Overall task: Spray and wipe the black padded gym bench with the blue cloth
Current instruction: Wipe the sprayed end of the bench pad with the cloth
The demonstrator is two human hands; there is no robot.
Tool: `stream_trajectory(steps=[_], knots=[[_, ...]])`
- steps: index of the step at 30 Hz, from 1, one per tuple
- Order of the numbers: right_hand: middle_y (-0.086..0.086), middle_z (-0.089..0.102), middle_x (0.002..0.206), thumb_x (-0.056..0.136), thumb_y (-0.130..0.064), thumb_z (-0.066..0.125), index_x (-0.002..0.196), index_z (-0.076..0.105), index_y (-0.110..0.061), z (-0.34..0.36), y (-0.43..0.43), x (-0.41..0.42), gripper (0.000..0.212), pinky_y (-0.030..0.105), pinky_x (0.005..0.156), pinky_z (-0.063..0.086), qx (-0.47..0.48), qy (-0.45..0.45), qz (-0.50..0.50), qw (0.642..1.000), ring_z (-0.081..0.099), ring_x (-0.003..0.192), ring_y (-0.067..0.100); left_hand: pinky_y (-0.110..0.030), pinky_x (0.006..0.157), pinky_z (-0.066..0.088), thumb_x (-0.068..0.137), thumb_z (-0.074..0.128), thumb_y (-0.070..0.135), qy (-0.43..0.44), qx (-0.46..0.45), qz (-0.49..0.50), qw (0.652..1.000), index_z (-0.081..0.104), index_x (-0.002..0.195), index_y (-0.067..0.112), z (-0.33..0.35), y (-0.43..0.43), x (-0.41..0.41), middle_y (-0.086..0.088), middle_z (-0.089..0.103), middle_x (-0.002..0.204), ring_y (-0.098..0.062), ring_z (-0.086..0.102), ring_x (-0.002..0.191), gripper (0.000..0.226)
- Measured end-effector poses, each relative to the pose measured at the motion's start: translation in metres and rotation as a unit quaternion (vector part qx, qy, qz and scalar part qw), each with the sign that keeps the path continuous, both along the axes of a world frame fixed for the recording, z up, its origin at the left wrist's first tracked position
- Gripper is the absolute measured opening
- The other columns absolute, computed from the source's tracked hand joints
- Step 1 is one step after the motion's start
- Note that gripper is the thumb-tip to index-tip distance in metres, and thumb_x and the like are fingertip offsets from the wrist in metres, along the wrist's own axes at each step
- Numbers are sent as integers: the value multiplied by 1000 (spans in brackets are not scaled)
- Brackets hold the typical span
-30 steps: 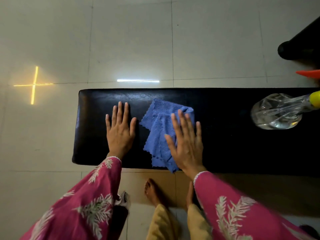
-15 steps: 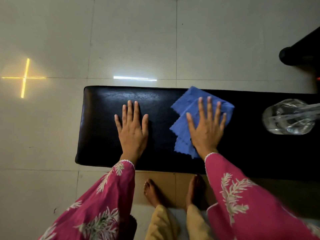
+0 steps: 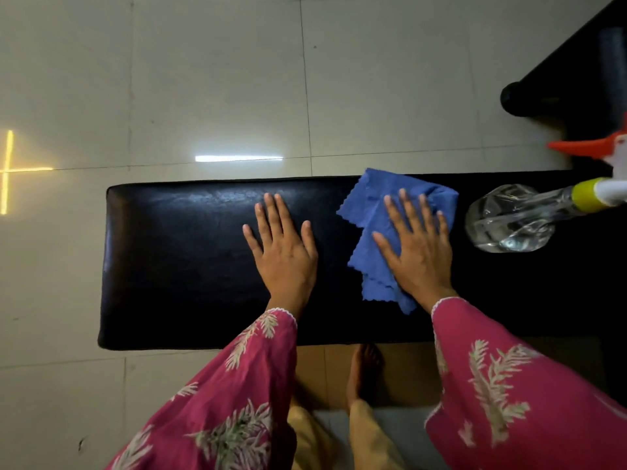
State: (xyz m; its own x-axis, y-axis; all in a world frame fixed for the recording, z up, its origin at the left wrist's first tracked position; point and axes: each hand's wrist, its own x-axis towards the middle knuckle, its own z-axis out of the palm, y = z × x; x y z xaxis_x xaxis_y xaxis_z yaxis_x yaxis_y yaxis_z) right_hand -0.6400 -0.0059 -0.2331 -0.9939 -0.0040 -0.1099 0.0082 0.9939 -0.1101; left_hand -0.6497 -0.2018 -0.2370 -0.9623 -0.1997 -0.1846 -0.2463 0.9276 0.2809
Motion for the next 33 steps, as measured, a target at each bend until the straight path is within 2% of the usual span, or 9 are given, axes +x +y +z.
stream_trajectory(steps=[3,8,11,13,17,21,25,29,33], knots=[[4,25,153,90,-59,18,145,25,-24,1,-3,-10,65,53,111,17,-9,16,-126,992,20,140,34,-39,111,-16,89,4,50,6,-12,4,1000,3,148,14,-2,3,1,-2,2,158,-15,-6,143,69],[-1,24,153,89,-63,14,145,23,-27,0,0,-13,67,51,111,16,-12,6,-22,1000,19,141,30,-39,112,-13,90,8,49,17,-22,14,1000,7,148,14,-3,5,1,-3,7,157,-17,0,144,68],[0,22,154,89,-61,17,145,23,-28,-1,-2,-29,65,52,112,13,-29,16,-130,991,15,142,31,-39,112,-13,90,8,49,21,-22,15,999,7,148,14,-4,6,2,-2,6,157,-17,0,144,68],[0,25,153,90,-58,19,144,25,-27,-2,-25,-26,63,53,111,13,-19,24,-154,988,18,141,33,-40,113,-11,90,10,48,24,-25,20,999,9,148,14,-4,6,1,-2,8,157,-17,1,144,67],[-1,27,152,89,-61,18,144,26,-28,-4,-2,-27,64,53,110,18,-15,19,-21,999,23,140,28,-41,114,-9,90,11,48,21,-24,18,999,10,148,13,-4,6,1,-3,8,157,-17,1,144,68],[3,29,151,90,-57,25,144,28,-24,-3,-8,-23,63,53,111,15,-22,40,-145,988,21,140,33,-40,114,-10,90,10,49,23,-28,16,999,8,148,14,-4,6,2,-3,7,157,-17,0,144,68],[-2,28,152,91,-56,25,144,25,-26,-3,0,12,61,48,111,15,-5,20,-6,1000,20,140,24,-42,114,-7,90,9,49,17,-23,12,1000,9,148,13,-2,5,2,-4,8,157,-18,2,144,69],[0,25,152,93,-55,18,145,24,-25,0,11,29,60,44,112,9,4,22,-63,998,18,140,25,-41,114,-8,89,8,49,18,-23,11,1000,8,148,13,0,6,2,-4,7,157,-18,1,144,70],[0,28,151,95,-53,15,144,24,-25,3,24,55,57,44,112,14,3,-2,48,999,16,140,23,-41,113,-9,89,10,49,16,-17,10,1000,9,148,13,-1,4,3,-3,6,157,-18,1,144,70]])
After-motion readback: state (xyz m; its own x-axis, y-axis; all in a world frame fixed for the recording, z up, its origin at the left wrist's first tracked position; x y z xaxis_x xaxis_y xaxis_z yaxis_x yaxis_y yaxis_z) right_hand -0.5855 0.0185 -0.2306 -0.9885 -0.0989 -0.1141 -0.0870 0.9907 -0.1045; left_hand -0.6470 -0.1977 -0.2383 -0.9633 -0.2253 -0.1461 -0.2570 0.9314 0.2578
